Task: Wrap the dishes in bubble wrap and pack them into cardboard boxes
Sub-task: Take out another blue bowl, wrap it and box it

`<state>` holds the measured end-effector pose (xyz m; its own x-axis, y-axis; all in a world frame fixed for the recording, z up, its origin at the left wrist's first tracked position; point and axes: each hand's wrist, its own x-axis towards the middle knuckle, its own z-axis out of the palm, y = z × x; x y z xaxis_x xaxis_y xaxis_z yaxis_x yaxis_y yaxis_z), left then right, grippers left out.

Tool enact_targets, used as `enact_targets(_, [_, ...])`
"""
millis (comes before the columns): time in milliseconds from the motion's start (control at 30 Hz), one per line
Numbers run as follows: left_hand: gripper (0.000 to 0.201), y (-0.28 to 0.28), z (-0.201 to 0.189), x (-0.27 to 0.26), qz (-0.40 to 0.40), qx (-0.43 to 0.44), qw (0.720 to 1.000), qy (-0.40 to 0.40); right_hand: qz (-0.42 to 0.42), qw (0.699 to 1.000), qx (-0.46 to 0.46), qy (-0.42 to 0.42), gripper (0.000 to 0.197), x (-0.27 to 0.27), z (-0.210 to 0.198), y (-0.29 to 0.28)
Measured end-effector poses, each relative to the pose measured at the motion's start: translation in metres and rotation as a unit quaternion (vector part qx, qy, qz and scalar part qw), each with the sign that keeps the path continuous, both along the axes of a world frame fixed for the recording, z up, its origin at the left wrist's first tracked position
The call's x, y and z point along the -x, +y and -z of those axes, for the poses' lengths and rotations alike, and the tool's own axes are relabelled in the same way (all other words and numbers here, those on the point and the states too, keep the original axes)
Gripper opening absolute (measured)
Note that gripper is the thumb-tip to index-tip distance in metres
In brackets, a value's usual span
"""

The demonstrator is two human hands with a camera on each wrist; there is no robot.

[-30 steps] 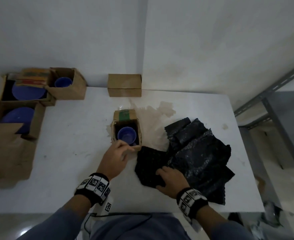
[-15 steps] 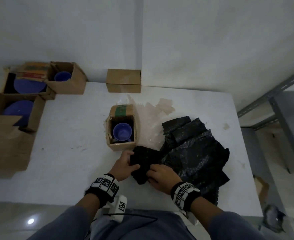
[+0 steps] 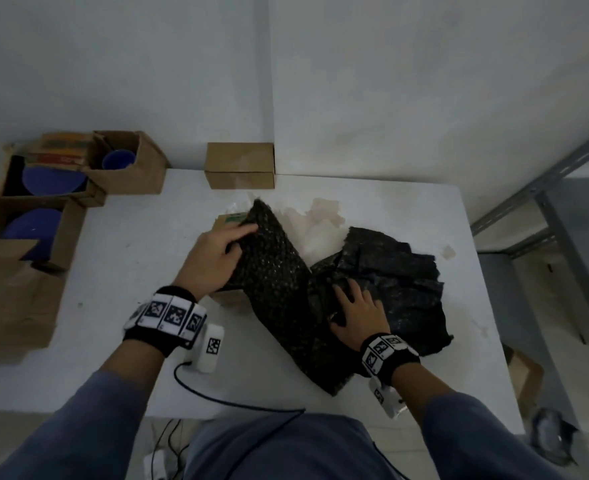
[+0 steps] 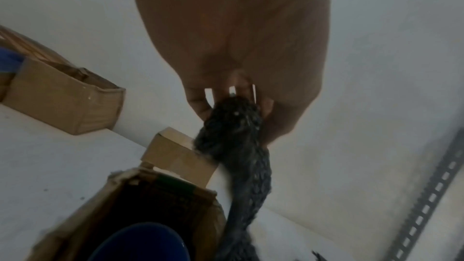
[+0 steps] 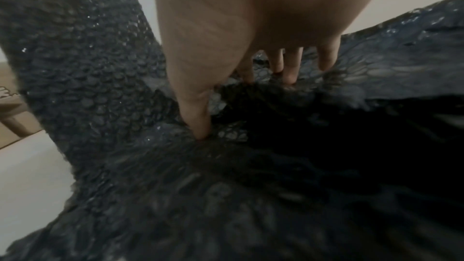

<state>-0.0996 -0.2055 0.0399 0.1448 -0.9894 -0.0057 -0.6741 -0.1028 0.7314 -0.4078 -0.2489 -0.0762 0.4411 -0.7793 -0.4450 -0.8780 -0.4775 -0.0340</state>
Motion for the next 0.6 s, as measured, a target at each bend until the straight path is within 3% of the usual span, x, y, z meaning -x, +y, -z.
enact_targets(167, [0.048,-0.014,-0.014,-0.029,-0.029,0.032,0.998,-0.038,0.047,0.998,0.029,0.001,0.089,-0.007,0.004,-0.019])
enact_targets(333, [0.039,-0.018,-0.015,-0.014,0.006,-0.039,0.999,0.005,0.045,0.999,0.010,-0.023,0.098,0.001,0.009,-0.034])
enact_targets(400, [0.031,-0.021,-0.008,0.003,0.048,-0.095,0.994,-0.003,0.045,0.998,0.016,-0.050,0.079,0.007,0.011,-0.037])
enact_targets(467, [0.030,-0.024,0.005,0.024,0.096,-0.124,0.988,-0.014,0.063,0.993,0.019,-0.100,0.048,0.012,0.013,-0.042])
enact_targets(533, [0.039,-0.029,0.019,0.046,0.142,-0.165,0.976,-0.029,0.087,0.985,0.013,-0.150,0.025,0.018,0.016,-0.049])
enact_targets(600, [0.055,-0.034,0.036,0.069,0.174,-0.240,0.954,-0.039,0.103,0.975,-0.001,-0.197,0.016,0.024,0.019,-0.056])
